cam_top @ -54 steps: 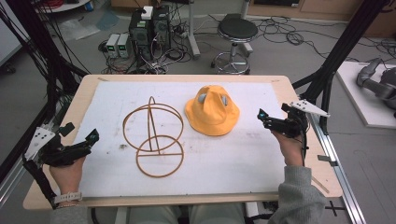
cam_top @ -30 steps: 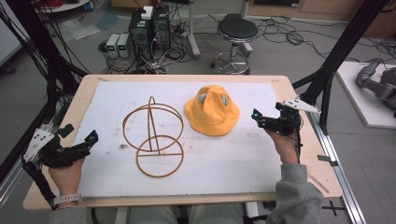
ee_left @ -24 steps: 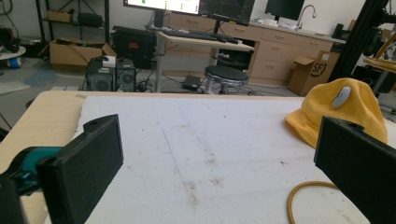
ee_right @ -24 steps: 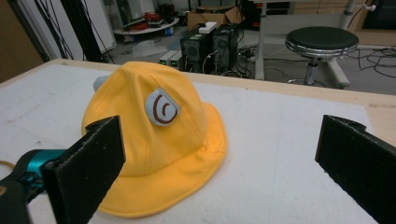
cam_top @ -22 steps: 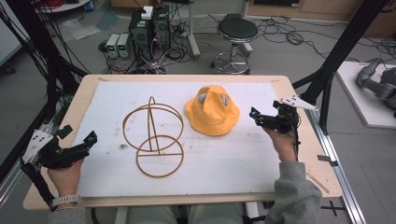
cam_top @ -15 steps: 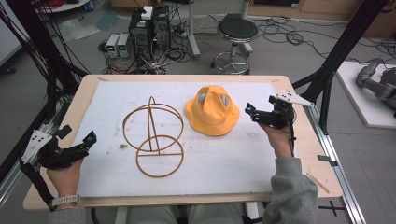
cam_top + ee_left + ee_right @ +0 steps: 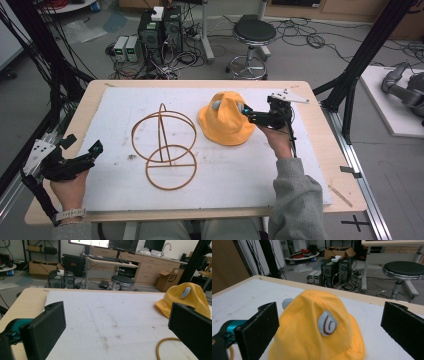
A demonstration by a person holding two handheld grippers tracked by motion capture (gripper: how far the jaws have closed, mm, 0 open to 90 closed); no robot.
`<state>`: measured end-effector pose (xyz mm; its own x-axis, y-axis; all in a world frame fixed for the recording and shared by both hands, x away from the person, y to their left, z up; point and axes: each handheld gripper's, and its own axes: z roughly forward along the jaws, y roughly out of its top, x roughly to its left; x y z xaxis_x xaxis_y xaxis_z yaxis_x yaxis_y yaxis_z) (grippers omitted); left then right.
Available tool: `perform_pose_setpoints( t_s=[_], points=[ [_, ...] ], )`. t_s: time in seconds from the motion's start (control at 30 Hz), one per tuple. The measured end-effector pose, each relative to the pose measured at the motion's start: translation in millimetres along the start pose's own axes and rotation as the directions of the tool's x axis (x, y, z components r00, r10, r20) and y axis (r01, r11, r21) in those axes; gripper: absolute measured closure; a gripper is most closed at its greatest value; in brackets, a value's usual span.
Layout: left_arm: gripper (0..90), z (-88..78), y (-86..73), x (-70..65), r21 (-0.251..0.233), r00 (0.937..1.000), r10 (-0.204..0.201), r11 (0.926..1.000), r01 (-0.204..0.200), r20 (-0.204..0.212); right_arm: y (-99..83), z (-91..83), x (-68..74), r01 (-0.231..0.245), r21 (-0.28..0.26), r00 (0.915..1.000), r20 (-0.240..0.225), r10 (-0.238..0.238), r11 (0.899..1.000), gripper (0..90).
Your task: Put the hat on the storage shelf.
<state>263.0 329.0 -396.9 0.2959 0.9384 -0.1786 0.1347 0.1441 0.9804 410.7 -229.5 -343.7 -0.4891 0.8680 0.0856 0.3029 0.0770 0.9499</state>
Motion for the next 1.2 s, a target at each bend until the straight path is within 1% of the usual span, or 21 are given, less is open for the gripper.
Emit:
perform_pose_setpoints(
  t_s=[0.1,0.17,0.2,0.23,0.33,0.4,0.57,0.6,0.63,0.7,0.73,0.9,1.07,1.17,1.2],
  points=[
    [1.7,-0.2,0.1,0.3,-0.002,1.0,0.0,1.0,0.0,0.0,3.5,11.4,6.6,0.016,-0.011,0.9999,-0.005,-0.016,1.0,1.1],
    [1.7,-0.6,0.2,0.8,-0.007,1.0,-0.003,1.0,0.003,-0.001,4.3,19.2,10.6,0.039,-0.018,0.9992,-0.009,-0.039,0.999,2.3],
    [1.7,-0.6,0.2,0.8,-0.007,1.0,-0.003,1.0,0.003,-0.001,4.3,19.2,10.6,0.039,-0.018,0.9992,-0.009,-0.039,0.999,2.3],
    [1.7,-0.6,-0.1,1.4,-0.008,1.0,-0.006,0.9999,0.006,0.0,3.9,27.3,14.2,0.059,-0.013,0.9982,-0.01,-0.059,0.998,3.6],
    [1.7,-0.5,-0.5,1.7,-0.009,1.0,-0.01,0.9999,0.01,0.001,-0.2,39.2,18.2,0.081,-0.006,0.9967,-0.002,-0.081,0.997,3.6],
    [1.7,-0.4,-0.7,1.9,-0.008,1.0,-0.01,0.9999,0.01,0.0,-3.9,46.5,19.3,0.088,0.002,0.9961,0.003,-0.088,0.996,3.6],
    [1.7,-0.3,-1.6,2.9,-0.009,0.9999,-0.013,0.9999,0.013,-0.001,-12.6,61.7,17.8,0.092,0.02,0.9956,0.014,-0.093,0.996,3.7],
    [1.7,-0.2,-1.8,3.2,-0.008,0.9999,-0.014,0.9999,0.014,0.0,-12.6,61.7,17.8,0.092,0.02,0.9956,0.014,-0.093,0.996,3.7],
    [1.7,0.0,-2.5,3.8,-0.007,0.9999,-0.017,0.9998,0.017,-0.001,-15.7,66.9,16.2,0.095,0.031,0.9952,0.019,-0.096,0.995,4.7],
    [1.7,0.0,-2.7,4.1,-0.007,0.9998,-0.017,0.9998,0.017,-0.003,-17.4,69.2,15.4,0.094,0.037,0.9952,0.023,-0.095,0.995,4.7],
    [1.7,-0.1,-2.9,4.5,-0.005,0.9998,-0.018,0.9998,0.018,-0.002,-20.4,73.6,13.6,0.089,0.046,0.9955,0.028,-0.091,0.995,4.7],
    [1.7,-0.7,-3.5,5.1,-0.017,0.9997,-0.024,0.9996,0.024,-0.002,-26.5,81.8,10.7,0.089,0.06,0.9952,0.035,-0.091,0.994,4.7],
    [1.7,-1.0,-3.8,6.2,-0.015,0.9997,-0.024,0.9996,0.024,-0.001,-32.7,89.8,9.5,0.086,0.078,0.9953,0.038,-0.089,0.993,4.9],
    [1.7,-1.8,-3.9,6.7,-0.022,0.9996,-0.027,0.9994,0.027,0.002,-33.8,91.1,8.8,0.087,0.072,0.9947,0.049,-0.091,0.994,7.6],
    [1.7,-1.9,-3.8,6.6,-0.025,0.9995,-0.031,0.9992,0.031,-0.002,-34.1,91.6,8.6,0.085,0.068,0.9951,0.045,-0.089,0.994,9.2]
  ],
)
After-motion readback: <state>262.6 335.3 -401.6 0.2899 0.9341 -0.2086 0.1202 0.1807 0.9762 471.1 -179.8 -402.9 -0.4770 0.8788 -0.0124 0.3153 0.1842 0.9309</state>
